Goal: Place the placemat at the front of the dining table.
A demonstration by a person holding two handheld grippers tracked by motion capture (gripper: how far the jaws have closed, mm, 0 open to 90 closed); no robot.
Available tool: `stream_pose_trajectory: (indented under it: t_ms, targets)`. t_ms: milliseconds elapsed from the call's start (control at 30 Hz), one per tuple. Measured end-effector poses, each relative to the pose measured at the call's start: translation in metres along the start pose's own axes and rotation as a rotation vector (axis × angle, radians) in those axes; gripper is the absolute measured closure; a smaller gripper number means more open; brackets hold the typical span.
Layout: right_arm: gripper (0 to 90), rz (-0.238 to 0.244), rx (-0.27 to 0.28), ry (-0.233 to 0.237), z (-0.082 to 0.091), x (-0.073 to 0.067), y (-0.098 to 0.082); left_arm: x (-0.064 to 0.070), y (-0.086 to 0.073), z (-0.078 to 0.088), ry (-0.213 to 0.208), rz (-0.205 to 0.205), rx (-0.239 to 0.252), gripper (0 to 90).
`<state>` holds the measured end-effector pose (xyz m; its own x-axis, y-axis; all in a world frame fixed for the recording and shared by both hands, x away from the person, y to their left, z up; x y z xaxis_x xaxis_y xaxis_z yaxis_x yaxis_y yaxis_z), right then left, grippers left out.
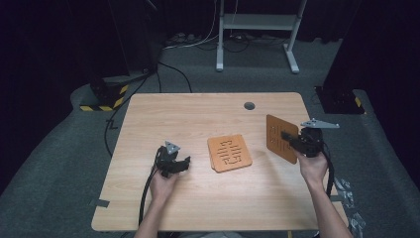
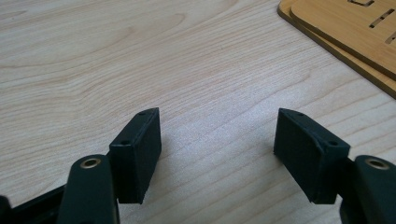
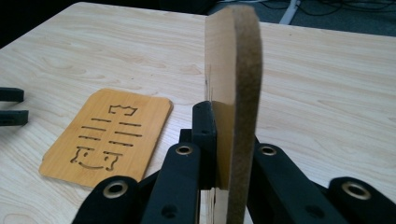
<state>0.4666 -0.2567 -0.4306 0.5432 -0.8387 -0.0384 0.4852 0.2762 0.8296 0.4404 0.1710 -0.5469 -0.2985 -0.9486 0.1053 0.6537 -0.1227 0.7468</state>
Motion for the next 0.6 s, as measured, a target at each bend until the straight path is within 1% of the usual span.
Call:
stream_pose_trajectory:
  t_ms: [33, 133, 167, 367, 600]
  targets:
    - [85.8, -0.001, 0.008, -0.003, 0.002, 0.003, -0.001, 0.000, 0.000, 0.000, 0.002, 0.000, 0.000, 31.9]
    - [85.7, -0.005, 0.009, -0.007, 0.004, 0.006, -0.003, 0.000, 0.000, 0.000, 0.000, 0.000, 0.000, 31.9]
    - [85.7, -0.013, 0.006, -0.007, 0.006, 0.009, -0.004, 0.000, 0.000, 0.000, 0.002, 0.000, 0.000, 31.9]
    - [85.4, -0.024, 0.007, -0.018, 0.009, 0.015, -0.008, 0.000, 0.000, 0.000, 0.001, 0.000, 0.000, 31.9]
    - [84.4, -0.041, 0.001, -0.014, 0.007, 0.018, -0.010, -0.001, 0.000, 0.000, 0.002, -0.007, -0.001, 31.9]
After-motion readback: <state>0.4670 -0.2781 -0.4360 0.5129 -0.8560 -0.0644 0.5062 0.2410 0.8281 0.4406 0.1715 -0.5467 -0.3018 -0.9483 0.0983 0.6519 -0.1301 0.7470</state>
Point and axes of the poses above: each handheld gripper's, and its own axes: z roughly backward along the jaws, y roughly out of its top, x roughly to its right, the point moved 3 cm from there along -z, roughly forward along the jaws, and after that the axes turned 7 degrees about z, right-handed, at the moved point
